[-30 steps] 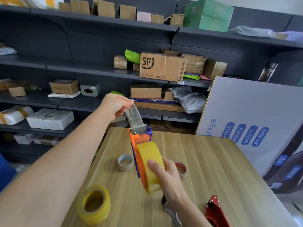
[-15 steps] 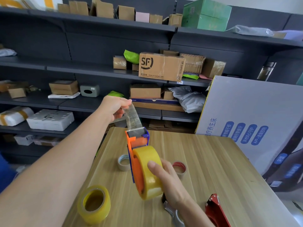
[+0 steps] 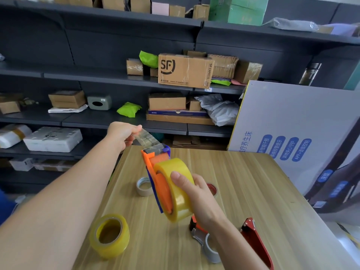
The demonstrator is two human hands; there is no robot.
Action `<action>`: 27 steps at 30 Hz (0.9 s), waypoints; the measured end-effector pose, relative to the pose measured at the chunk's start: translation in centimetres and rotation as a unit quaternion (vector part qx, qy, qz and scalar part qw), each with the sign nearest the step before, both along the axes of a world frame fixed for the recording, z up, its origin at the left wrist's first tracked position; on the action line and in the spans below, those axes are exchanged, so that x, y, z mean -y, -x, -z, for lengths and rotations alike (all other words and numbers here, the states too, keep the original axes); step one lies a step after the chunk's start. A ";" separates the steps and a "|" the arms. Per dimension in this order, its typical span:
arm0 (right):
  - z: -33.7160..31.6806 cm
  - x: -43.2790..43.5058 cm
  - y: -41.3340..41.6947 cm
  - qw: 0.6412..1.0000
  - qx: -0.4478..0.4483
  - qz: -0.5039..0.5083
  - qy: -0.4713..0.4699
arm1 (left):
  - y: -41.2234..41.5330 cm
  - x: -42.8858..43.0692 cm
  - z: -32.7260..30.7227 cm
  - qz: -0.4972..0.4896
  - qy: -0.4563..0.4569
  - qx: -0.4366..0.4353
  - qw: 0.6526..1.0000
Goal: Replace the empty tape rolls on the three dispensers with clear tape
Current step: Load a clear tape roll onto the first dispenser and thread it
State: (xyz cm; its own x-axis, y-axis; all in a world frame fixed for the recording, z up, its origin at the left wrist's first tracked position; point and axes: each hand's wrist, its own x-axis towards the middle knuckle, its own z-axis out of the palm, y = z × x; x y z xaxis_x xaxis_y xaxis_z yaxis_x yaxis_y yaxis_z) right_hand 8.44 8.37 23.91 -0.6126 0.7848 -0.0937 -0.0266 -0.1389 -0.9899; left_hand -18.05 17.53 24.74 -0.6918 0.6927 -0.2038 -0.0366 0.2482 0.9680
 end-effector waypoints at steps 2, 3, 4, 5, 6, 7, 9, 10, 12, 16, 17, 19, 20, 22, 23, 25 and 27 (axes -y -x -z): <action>0.1 -0.1 -0.2 1.000 -0.003 -0.014 0.008 | 0.6 0.1 0.6 -0.018 0.011 0.011 1.000; -0.1 -0.1 -0.2 1.000 -0.006 -0.024 0.007 | 0.9 0.2 0.8 -0.023 0.018 0.018 0.999; 0.1 -0.3 -0.3 1.000 -0.010 -0.025 0.007 | 1.0 0.3 1.0 -0.018 0.027 0.026 0.999; 0.5 -0.4 -0.5 1.000 -0.017 -0.024 0.004 | 0.9 0.4 1.1 -0.004 0.036 0.035 0.999; 0.4 -0.3 -0.4 0.999 -0.024 -0.022 0.004 | 0.7 0.6 1.3 0.011 0.045 0.042 0.998; 0.2 -0.3 -0.4 0.999 -0.032 -0.020 0.002 | 0.3 0.8 1.6 0.024 0.055 0.053 0.997; 0.5 -0.6 -0.6 0.998 -0.053 -0.015 0.005 | -0.5 1.1 2.4 0.040 0.070 0.093 0.992; 0.5 -0.7 -0.7 0.998 -0.063 -0.003 0.012 | -1.1 1.3 2.9 0.046 0.074 0.117 0.989; 0.8 -1.2 -0.8 0.996 -0.069 0.049 0.031 | -2.2 1.4 4.3 0.051 0.051 0.175 0.982; 1.4 -2.1 -0.7 0.982 -0.090 0.128 0.104 | -5.3 1.8 7.2 0.002 -0.051 0.324 0.945; 1.4 -2.3 -0.8 0.981 -0.100 0.129 0.104 | -6.1 1.9 7.9 -0.003 -0.057 0.353 0.934; 1.2 -2.4 -1.0 0.979 -0.122 0.125 0.105 | -7.8 2.3 8.6 0.006 -0.058 0.397 0.916; 1.1 -2.5 -1.1 0.977 -0.132 0.133 0.107 | -8.8 2.6 8.7 0.017 -0.063 0.410 0.910; 1.2 -2.6 -1.2 0.969 -0.139 0.164 0.121 | -10.3 3.4 9.2 0.044 -0.085 0.429 0.898; 1.1 -2.6 -1.1 0.965 -0.142 0.178 0.129 | -10.9 3.7 9.4 0.056 -0.095 0.442 0.890; 1.0 -2.7 -1.1 0.958 -0.145 0.204 0.143 | -11.8 4.3 9.7 0.077 -0.102 0.465 0.876; 0.9 -2.8 -1.1 0.953 -0.147 0.221 0.146 | -12.7 4.8 9.7 0.075 -0.110 0.496 0.858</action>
State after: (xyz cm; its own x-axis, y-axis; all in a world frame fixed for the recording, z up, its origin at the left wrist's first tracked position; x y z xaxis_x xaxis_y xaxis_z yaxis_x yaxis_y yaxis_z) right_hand 9.51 11.13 23.02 -0.2615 0.9390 -0.2233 -0.4169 -0.3186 -0.8513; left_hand -5.33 12.75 15.07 -0.1536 0.8560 -0.4936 -0.8529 0.1374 0.5037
